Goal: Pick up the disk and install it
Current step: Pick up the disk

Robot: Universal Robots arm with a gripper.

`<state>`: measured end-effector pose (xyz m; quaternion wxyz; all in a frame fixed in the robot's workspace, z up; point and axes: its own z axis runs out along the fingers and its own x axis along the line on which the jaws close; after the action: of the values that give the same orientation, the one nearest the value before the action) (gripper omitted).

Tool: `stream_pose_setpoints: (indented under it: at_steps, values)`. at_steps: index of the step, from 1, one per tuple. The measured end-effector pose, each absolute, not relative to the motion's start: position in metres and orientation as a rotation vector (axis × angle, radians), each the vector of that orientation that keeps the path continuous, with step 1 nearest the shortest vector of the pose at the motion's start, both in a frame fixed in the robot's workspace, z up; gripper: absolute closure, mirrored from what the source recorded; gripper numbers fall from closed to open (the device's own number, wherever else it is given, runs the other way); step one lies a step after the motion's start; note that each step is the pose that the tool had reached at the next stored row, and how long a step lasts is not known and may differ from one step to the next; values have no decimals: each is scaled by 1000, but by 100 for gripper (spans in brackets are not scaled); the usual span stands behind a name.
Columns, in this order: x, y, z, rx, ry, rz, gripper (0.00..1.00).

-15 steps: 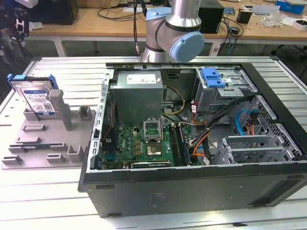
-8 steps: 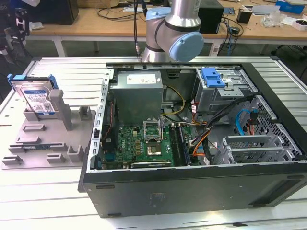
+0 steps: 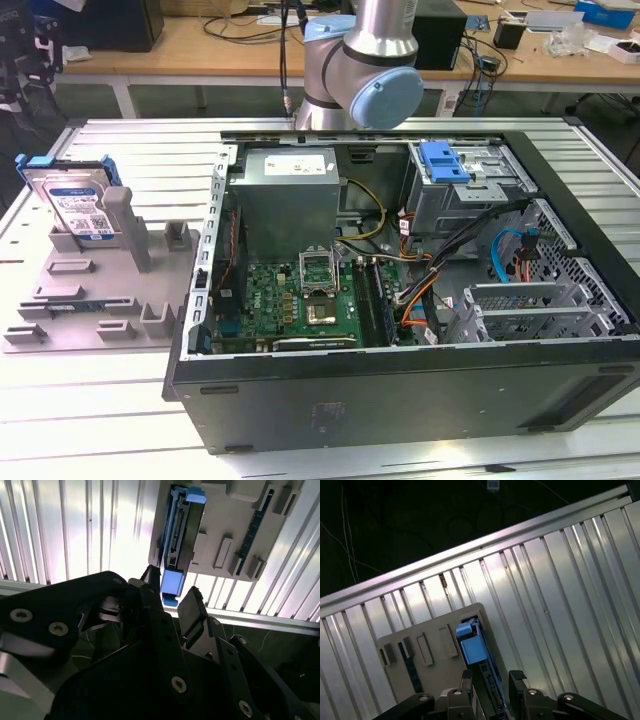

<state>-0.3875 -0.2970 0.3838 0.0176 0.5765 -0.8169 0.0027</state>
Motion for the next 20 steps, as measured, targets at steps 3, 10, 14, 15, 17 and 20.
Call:
stream_pose_setpoints:
  at_steps: [3, 10, 14, 15, 17, 20]
  values:
    - [-389, -296, 383, 1810, -2524, 9, 58]
    - [-391, -295, 382, 1914, -2447, 11, 58]
    - [-391, -295, 382, 2014, -2366, 14, 58]
    - [-391, -295, 382, 2035, -2347, 16, 58]
    - [-393, -295, 382, 2054, -2329, 17, 58]
    - [-396, -295, 381, 2066, -2318, 18, 58]
